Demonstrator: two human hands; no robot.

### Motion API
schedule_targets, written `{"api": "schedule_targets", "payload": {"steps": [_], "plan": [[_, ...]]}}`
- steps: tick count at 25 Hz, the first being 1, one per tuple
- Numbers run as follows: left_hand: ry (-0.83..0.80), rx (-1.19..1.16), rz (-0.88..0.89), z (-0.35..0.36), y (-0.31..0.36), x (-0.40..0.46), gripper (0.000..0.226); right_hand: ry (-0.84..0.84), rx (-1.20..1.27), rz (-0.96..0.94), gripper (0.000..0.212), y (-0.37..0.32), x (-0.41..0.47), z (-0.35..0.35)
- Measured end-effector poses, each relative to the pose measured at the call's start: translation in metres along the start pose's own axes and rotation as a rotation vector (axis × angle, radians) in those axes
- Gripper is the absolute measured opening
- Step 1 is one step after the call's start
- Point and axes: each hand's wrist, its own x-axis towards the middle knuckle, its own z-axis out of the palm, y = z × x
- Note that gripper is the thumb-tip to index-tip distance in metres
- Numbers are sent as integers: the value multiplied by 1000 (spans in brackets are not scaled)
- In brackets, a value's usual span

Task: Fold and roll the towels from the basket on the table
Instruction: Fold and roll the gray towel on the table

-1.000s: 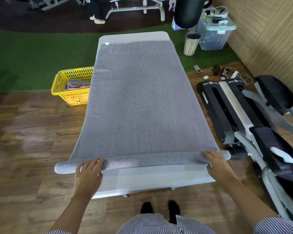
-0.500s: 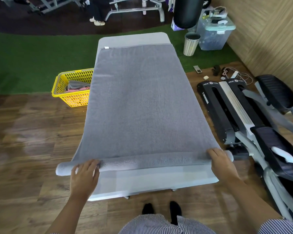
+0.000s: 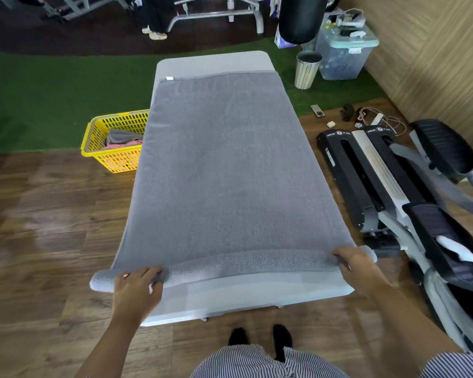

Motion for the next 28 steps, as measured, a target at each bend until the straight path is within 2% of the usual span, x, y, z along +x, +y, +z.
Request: {"api": "schedule_targets", "payload": {"steps": [3,5,8,11,16,19,22,28], "plan": [[29,6,84,-1,-9,-1,34,-17,-119,-52,28,2,2,-5],[65,9,17,-1,-11,-1,38,69,-176,-53,33,7,5,-4],[76,15,-50,0,-9,-1,40,149,-75,-54,36,10,6,1],[7,28,-30,3,-14,1,37,114,60,1,33,7,2,3],[-55,60,-38,-5,-14,3,39,44,65,16,50,9,3,0],[-62,103,-15,-10,-31,-10,46,21,69,-19,45,2,1,6],[-76,111,-68,-13,-45,-30,48,-19,46,-78,41,-3,-5,19],[40,85,27,-13,-30,-14,41,9,-94,1,30,-3,-6,4]]}}
